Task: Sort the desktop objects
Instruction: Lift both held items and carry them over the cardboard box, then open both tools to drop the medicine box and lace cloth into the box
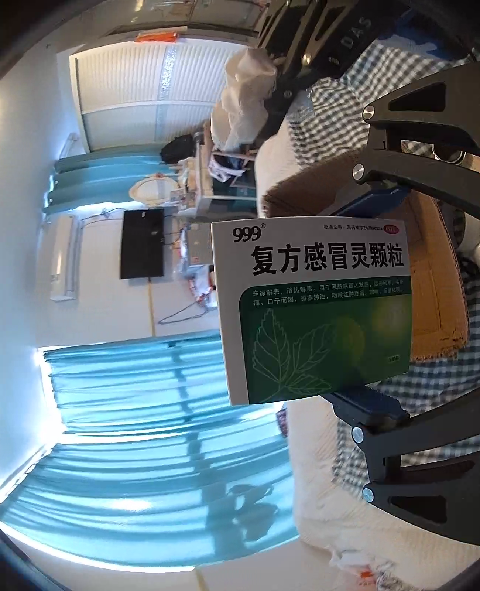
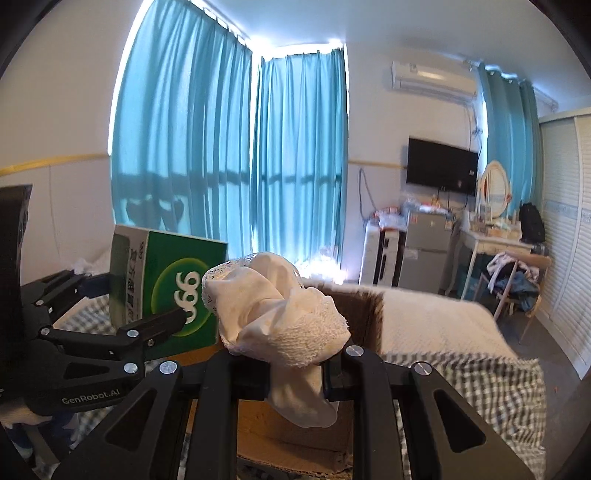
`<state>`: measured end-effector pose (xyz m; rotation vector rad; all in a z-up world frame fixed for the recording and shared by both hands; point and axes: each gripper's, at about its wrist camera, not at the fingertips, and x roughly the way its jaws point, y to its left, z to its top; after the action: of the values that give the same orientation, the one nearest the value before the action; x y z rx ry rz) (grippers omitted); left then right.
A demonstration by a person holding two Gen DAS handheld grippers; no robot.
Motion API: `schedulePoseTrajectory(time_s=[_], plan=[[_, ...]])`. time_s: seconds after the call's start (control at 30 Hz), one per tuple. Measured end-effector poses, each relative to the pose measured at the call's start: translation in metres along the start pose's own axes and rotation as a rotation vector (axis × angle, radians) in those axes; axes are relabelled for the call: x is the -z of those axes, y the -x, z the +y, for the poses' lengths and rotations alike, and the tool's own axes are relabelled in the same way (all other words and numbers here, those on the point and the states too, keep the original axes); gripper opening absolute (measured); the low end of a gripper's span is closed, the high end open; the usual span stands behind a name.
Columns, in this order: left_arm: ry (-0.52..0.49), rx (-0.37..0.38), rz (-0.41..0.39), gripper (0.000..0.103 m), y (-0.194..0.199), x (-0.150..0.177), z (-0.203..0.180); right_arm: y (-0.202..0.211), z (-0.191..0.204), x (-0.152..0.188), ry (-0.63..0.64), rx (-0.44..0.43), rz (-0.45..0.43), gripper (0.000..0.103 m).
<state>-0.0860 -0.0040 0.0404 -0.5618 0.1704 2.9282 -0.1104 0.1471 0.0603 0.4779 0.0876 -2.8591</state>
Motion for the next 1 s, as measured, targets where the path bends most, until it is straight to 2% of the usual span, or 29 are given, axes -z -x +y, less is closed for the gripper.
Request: schedulePoseTrajectory(time_s=[0.1, 0.3, 0.43, 0.47, 0.53, 0.57, 0.67, 0.73, 0.77, 0.8, 0.9, 1.0], plan=[[-0.019, 0.018, 0.036, 0.079, -0.033, 0.017, -0.001, -0.031, 0.002, 0.020, 0.023, 0.014, 0.075, 0.017], [-0.015, 0.024, 0.176, 0.079, -0.094, 0.051, -0.002, -0.079, -0.011, 0.051, 0.014, 0.027, 0.190, 0.017], [-0.019, 0.031, 0.242, 0.079, -0.118, 0.069, -0.005, -0.103, -0.020, 0.071, 0.000, 0.033, 0.249, 0.018], [-0.024, 0.031, 0.248, 0.079, -0.121, 0.071, -0.005, -0.105, -0.022, 0.074, -0.006, 0.033, 0.251, 0.022], [-0.041, 0.008, 0.250, 0.079, -0.126, 0.076, -0.006, -0.108, -0.026, 0.074, -0.017, 0.029, 0.247, 0.025], [-0.050, -0.008, 0.249, 0.080, -0.127, 0.077, -0.007, -0.107, -0.027, 0.073, -0.021, 0.027, 0.238, 0.034], [-0.048, -0.028, 0.246, 0.082, -0.126, 0.079, -0.008, -0.099, -0.030, 0.068, -0.030, 0.039, 0.201, 0.046], [-0.033, -0.027, 0.228, 0.090, -0.123, 0.072, -0.006, -0.091, -0.031, 0.065, -0.036, 0.048, 0.179, 0.049], [-0.033, -0.036, 0.208, 0.099, -0.117, 0.069, -0.007, -0.090, -0.029, 0.061, -0.037, 0.050, 0.171, 0.051], [-0.036, -0.047, 0.186, 0.102, -0.113, 0.064, -0.005, -0.088, -0.028, 0.059, -0.037, 0.052, 0.163, 0.056], [-0.043, -0.069, 0.141, 0.103, -0.097, 0.053, -0.004, -0.077, -0.026, 0.052, -0.039, 0.073, 0.130, 0.071], [-0.036, -0.076, 0.111, 0.103, -0.083, 0.042, -0.002, -0.066, -0.027, 0.047, -0.053, 0.071, 0.114, 0.077]])
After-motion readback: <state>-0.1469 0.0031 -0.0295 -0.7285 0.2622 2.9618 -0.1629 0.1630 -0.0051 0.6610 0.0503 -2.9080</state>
